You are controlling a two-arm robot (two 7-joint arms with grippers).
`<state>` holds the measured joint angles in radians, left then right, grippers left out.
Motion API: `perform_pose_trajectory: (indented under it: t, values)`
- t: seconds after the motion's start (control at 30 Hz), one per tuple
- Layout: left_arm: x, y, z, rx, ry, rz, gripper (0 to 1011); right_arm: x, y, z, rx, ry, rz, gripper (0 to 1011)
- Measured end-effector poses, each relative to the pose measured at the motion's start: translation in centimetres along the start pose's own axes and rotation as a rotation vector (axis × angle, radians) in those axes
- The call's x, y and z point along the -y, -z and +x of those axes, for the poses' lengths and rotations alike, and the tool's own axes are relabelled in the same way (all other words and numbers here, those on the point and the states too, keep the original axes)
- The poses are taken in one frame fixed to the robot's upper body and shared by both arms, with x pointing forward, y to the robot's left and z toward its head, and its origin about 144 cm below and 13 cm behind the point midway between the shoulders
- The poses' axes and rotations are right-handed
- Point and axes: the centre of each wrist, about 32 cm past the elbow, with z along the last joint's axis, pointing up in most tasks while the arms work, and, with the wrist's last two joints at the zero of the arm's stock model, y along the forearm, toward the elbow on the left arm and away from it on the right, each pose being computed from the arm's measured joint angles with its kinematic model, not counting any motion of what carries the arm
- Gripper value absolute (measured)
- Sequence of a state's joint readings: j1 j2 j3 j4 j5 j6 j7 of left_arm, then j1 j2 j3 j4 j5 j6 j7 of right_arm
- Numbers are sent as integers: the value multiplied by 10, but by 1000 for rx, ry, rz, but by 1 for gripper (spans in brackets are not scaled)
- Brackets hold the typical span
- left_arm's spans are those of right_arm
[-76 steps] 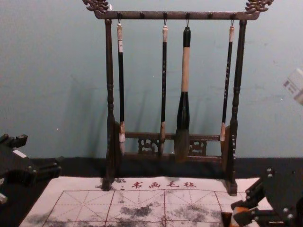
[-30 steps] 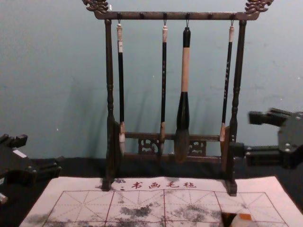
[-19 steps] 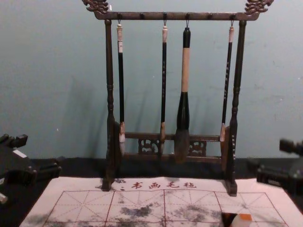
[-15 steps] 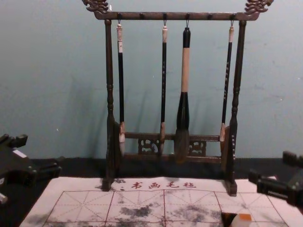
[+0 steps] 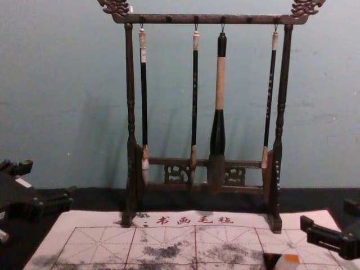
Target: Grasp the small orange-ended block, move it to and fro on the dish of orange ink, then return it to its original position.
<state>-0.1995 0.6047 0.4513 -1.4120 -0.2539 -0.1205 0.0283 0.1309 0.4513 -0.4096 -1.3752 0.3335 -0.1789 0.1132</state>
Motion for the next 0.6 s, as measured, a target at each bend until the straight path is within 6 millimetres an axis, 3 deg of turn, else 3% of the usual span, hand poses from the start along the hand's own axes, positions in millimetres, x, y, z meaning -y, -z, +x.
perform_pose_trajectory:
  t: [0.6]
  values:
    - [0, 0, 0, 0, 0, 0, 1001, 1, 0, 0, 0, -4, 4, 1003]
